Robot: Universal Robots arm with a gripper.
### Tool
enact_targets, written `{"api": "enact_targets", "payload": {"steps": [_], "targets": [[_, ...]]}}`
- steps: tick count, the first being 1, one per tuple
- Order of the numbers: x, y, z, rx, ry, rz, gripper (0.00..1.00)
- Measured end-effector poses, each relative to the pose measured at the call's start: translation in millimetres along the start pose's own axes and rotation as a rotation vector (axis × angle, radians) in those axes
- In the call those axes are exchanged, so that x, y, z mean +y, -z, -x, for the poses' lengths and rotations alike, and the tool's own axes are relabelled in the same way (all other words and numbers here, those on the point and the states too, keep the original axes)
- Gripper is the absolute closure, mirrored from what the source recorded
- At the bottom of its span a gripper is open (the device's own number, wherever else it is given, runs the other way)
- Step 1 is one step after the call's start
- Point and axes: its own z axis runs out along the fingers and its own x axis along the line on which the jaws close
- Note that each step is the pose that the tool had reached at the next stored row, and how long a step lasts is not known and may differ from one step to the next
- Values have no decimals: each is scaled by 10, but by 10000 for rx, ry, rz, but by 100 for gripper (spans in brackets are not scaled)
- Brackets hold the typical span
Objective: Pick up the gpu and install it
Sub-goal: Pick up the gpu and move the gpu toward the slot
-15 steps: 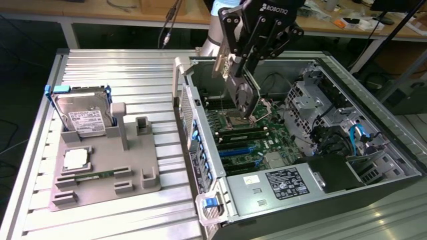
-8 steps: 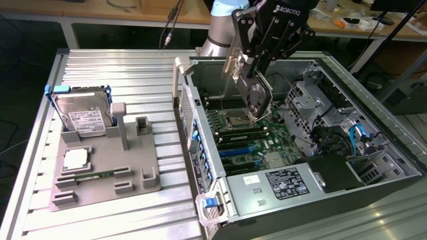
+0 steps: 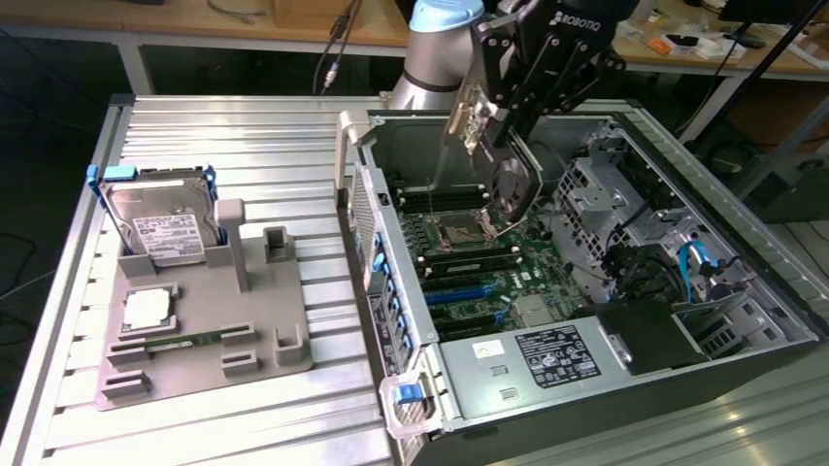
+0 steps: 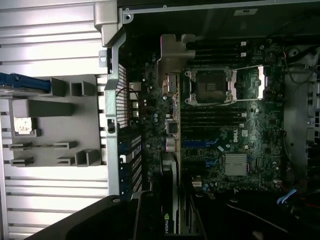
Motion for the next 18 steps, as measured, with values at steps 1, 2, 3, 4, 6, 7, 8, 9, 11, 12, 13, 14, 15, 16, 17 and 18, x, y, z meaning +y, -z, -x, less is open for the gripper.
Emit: {"api": "enact_targets", "payload": {"steps": [1, 2, 3, 4, 6, 7, 8, 9, 11, 12, 13, 14, 15, 16, 17, 18], "targets": [[1, 3, 22, 1, -1, 12, 73], [2, 6, 53, 0, -3, 24, 73], [5, 10, 98, 0, -5, 40, 73], [7, 15, 138, 1, -6, 61, 73], [7, 17, 174, 1, -2, 112, 73], [8, 19, 192, 1, 0, 152, 73], [9, 21, 206, 2, 1, 185, 73], [9, 22, 225, 2, 0, 215, 73], [10, 25, 274, 2, 1, 269, 73], [11, 28, 305, 3, 1, 286, 73], [12, 33, 341, 3, 0, 295, 73], [13, 36, 380, 4, 1, 300, 73], [14, 39, 423, 4, 0, 302, 73], [16, 43, 465, 4, 0, 302, 73], [17, 47, 508, 5, -1, 302, 73], [18, 51, 550, 5, -1, 302, 73]]}}
